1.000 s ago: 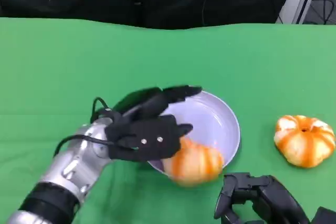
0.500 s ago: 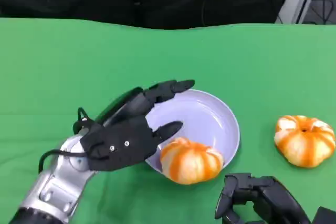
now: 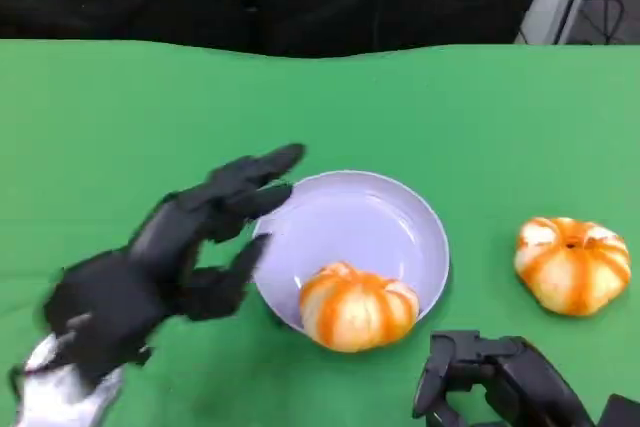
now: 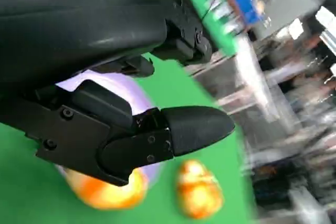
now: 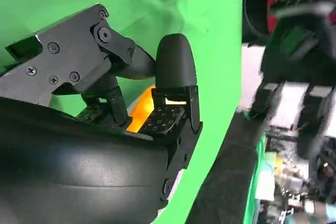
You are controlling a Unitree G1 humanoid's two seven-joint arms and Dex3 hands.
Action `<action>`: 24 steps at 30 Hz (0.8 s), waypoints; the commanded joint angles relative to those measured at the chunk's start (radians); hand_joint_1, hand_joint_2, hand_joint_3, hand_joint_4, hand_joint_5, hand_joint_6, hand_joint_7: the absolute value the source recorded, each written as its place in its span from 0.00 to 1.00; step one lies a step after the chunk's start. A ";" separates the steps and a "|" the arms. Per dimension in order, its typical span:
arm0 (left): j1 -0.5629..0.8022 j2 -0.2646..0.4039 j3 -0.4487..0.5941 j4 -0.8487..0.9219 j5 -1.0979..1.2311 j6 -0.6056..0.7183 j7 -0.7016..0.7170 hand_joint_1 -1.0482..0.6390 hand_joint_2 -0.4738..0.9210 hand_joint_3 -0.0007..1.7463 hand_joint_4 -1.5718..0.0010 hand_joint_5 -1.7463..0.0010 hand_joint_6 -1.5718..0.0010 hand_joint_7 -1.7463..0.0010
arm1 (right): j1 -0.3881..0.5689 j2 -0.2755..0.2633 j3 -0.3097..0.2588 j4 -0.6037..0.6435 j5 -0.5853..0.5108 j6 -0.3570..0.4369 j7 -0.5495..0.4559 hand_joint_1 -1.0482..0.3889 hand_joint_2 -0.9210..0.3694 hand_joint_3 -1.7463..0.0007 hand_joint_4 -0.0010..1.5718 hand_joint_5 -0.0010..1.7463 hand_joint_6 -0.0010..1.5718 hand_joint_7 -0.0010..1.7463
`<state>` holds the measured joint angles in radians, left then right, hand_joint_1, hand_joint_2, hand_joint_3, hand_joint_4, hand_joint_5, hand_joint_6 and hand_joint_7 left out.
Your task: Grasp the bread from the table and place it into the plate.
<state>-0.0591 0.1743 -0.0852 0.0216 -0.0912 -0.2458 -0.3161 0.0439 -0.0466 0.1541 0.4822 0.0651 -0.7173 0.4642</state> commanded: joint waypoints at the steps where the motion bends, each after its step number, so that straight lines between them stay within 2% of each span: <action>1: 0.027 0.003 0.028 -0.013 -0.037 -0.008 -0.018 0.09 1.00 0.44 0.68 0.97 0.72 0.99 | -0.001 -0.008 -0.006 -0.001 0.014 0.003 0.004 0.64 0.27 0.41 0.53 0.88 0.55 0.70; 8: 0.028 0.003 0.029 -0.015 -0.039 -0.008 -0.019 0.09 1.00 0.44 0.68 0.98 0.72 0.99 | -0.001 -0.007 -0.007 -0.001 0.014 0.003 0.005 0.64 0.27 0.41 0.53 0.88 0.55 0.71; 10: 0.139 -0.046 0.053 0.028 -0.119 -0.120 -0.052 0.09 1.00 0.43 0.65 0.97 0.71 0.99 | 0.002 -0.011 -0.007 0.000 0.013 -0.002 0.008 0.64 0.27 0.41 0.54 0.89 0.55 0.71; 12: 0.186 -0.069 0.065 0.055 -0.157 -0.182 -0.073 0.10 1.00 0.42 0.63 0.97 0.71 0.99 | 0.003 -0.012 -0.007 0.000 0.013 -0.005 0.010 0.64 0.27 0.41 0.54 0.89 0.55 0.71; 24: 0.208 -0.139 0.066 0.251 -0.152 -0.374 -0.119 0.13 1.00 0.38 0.56 0.97 0.68 0.99 | 0.008 -0.015 -0.010 -0.013 0.010 -0.001 0.009 0.63 0.28 0.40 0.53 0.89 0.55 0.72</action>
<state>0.1473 0.0334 -0.0293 0.2355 -0.2388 -0.5827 -0.4179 0.0447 -0.0463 0.1514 0.4834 0.0653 -0.7180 0.4751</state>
